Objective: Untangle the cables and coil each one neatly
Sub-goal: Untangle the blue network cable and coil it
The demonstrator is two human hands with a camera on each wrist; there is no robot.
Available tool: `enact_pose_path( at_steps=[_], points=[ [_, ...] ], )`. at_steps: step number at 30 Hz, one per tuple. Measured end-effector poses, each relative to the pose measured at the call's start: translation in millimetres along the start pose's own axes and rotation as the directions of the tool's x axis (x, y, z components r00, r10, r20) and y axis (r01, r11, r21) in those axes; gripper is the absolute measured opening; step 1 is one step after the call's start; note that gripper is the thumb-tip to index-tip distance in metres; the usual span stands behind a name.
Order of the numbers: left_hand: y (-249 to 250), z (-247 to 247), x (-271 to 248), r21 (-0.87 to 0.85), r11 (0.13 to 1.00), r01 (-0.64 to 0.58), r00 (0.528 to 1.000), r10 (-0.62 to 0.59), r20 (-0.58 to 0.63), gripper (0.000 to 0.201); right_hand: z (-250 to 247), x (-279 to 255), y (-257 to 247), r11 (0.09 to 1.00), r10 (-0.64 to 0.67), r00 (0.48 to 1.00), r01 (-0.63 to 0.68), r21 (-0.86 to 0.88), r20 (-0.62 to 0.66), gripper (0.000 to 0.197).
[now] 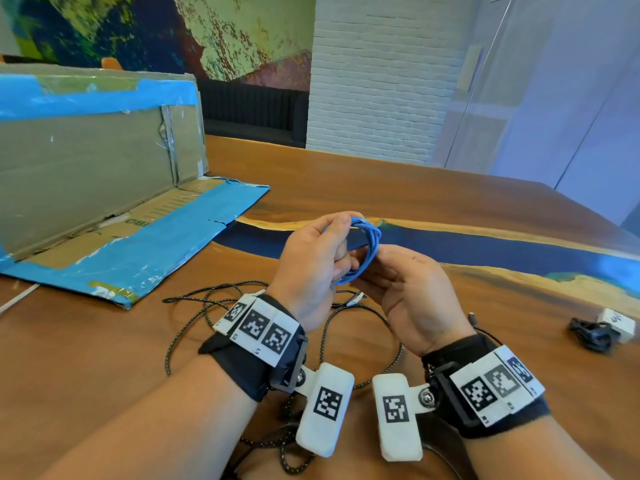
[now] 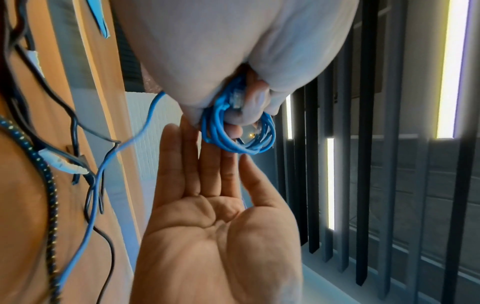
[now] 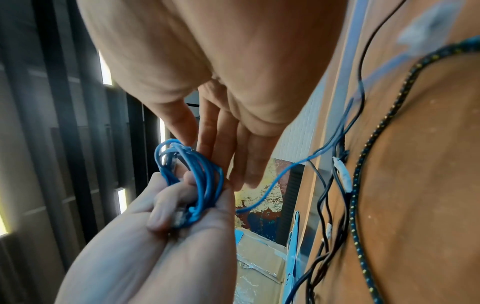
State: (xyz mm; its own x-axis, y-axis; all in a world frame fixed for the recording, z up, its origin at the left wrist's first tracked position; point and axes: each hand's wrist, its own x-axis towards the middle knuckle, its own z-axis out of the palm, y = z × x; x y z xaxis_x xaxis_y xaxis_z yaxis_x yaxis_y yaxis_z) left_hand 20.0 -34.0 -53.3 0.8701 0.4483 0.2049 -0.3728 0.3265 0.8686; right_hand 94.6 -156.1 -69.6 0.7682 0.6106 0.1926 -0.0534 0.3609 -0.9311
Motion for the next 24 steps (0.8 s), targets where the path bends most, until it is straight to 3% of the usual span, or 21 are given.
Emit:
enact_pose_path(
  at_steps=[3,8,14,18,24],
  points=[
    [0,-1,-1,0.039,0.999,-0.026,1.000,0.027,-0.010,0.027,3,-2,2,0.999,-0.041,0.999,0.042,-0.028,0.021,0.029],
    [-2,-3,2,0.098,0.994,-0.047,0.999,0.046,0.017,0.029,9,-2,5,0.951,-0.210,0.978,0.204,-0.234,-0.002,0.005],
    [-5,-5,3,0.115,0.993,0.001,1.000,-0.004,0.024,0.037,7,-4,-5,0.850,-0.319,0.948,0.294,-0.436,0.018,0.016],
    [-5,-6,4,0.115,0.993,0.028,1.000,-0.027,-0.008,0.033,5,-1,-5,0.854,-0.242,0.970,0.210,-0.476,-0.005,0.017],
    [-3,-4,3,0.126,0.992,-0.001,0.999,-0.003,0.033,0.040,5,0,0,0.983,-0.044,0.998,0.051,-0.176,0.040,0.019]
  ],
)
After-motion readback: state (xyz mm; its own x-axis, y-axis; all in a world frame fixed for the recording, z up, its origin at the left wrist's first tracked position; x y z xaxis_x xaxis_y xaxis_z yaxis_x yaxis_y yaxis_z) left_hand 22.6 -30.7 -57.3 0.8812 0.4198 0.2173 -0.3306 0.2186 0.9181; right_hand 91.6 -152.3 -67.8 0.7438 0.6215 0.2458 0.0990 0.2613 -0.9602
